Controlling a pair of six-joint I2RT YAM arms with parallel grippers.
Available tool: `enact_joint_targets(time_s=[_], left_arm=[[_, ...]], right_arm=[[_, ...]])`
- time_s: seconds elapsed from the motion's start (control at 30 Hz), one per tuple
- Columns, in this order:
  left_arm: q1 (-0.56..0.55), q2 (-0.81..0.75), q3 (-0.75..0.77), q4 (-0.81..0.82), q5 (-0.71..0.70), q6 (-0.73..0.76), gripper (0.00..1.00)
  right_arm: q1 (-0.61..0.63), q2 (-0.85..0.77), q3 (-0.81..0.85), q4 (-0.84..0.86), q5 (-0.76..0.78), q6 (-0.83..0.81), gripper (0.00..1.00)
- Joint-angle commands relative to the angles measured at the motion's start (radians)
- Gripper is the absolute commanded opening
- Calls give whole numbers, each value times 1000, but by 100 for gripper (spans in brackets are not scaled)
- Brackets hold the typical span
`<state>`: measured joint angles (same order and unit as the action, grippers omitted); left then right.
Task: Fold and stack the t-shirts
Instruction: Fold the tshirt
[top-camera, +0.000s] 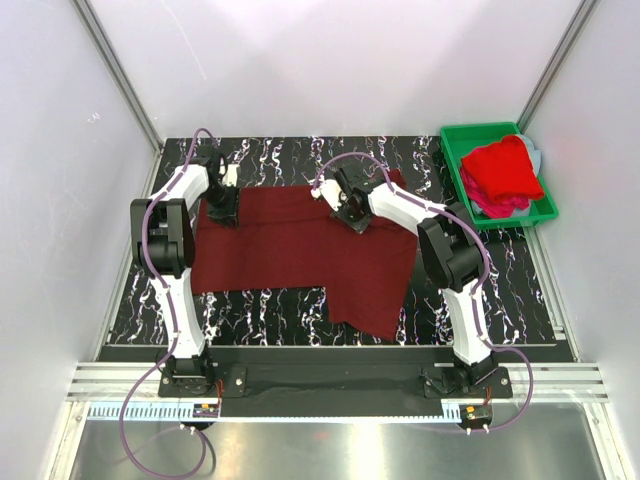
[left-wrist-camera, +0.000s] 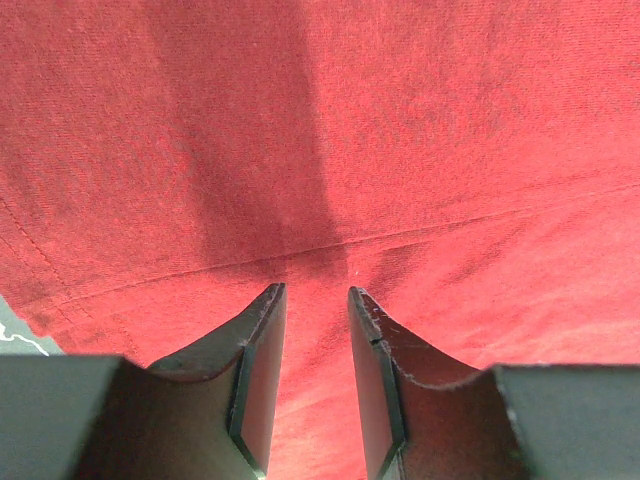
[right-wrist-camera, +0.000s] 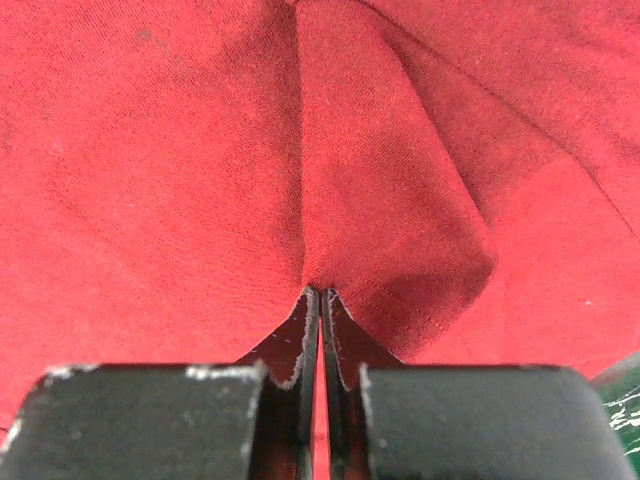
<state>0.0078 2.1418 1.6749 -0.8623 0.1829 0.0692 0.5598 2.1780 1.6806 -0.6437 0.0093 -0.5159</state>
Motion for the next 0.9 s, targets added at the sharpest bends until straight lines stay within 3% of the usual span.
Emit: enact_joint_targets(time_s=[0.0, 0.3, 0.87], left_arm=[[-3, -45, 5, 19, -2, -6, 37], [-3, -54, 2, 23, -3, -6, 37], [-2, -51, 9, 23, 4, -6, 37]], right_arm=[[-6, -15, 56, -17, -3, 2, 5], [0, -50, 129, -80, -51, 24, 6], [81, -89, 108, -182, -187, 70, 6]])
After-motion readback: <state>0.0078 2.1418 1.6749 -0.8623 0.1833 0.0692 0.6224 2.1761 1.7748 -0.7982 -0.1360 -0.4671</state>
